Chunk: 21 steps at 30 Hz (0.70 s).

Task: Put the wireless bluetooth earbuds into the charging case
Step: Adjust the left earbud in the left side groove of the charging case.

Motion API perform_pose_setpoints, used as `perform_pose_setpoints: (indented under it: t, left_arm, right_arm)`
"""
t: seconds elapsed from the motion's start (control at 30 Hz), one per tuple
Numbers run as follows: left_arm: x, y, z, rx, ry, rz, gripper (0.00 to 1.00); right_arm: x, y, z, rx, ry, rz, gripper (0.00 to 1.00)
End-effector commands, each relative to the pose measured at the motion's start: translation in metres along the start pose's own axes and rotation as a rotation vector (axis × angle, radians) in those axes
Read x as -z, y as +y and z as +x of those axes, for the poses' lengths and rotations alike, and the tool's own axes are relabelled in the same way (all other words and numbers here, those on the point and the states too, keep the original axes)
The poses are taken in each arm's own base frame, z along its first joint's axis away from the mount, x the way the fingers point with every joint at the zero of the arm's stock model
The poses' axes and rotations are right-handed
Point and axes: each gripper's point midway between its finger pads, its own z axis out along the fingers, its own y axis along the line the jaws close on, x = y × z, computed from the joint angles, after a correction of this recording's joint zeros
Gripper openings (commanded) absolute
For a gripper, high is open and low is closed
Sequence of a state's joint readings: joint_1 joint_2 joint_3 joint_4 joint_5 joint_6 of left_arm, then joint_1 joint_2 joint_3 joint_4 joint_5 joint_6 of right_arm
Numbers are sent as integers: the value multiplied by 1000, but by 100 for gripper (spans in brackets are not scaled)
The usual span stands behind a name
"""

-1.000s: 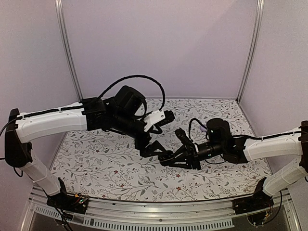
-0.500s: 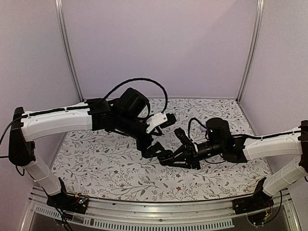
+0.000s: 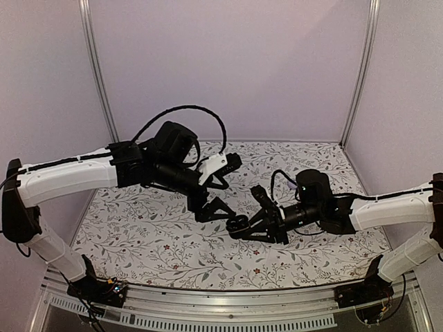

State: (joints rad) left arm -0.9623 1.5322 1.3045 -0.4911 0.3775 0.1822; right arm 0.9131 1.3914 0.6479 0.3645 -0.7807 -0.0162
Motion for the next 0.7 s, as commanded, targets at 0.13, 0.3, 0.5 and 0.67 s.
perform_pose_setpoints:
  t: [0.13,0.3,0.5,0.67]
  left_arm:
    - [41,-32,-10,-146,-178,77,100]
    - [39,-38,4,-193,-156,81,100]
    - [23,-43,12,-231,-106,92,100]
    - [13,-45,15,-235,-80,102,100]
  right_arm:
    - [0,12,-12,46,-31,-50,0]
    - [2,19,-14,58,-42,-83,0]
    - [-1,22,-12,60,-35,-104,0]
    - [-2,23,-11,59,-29,-102,0]
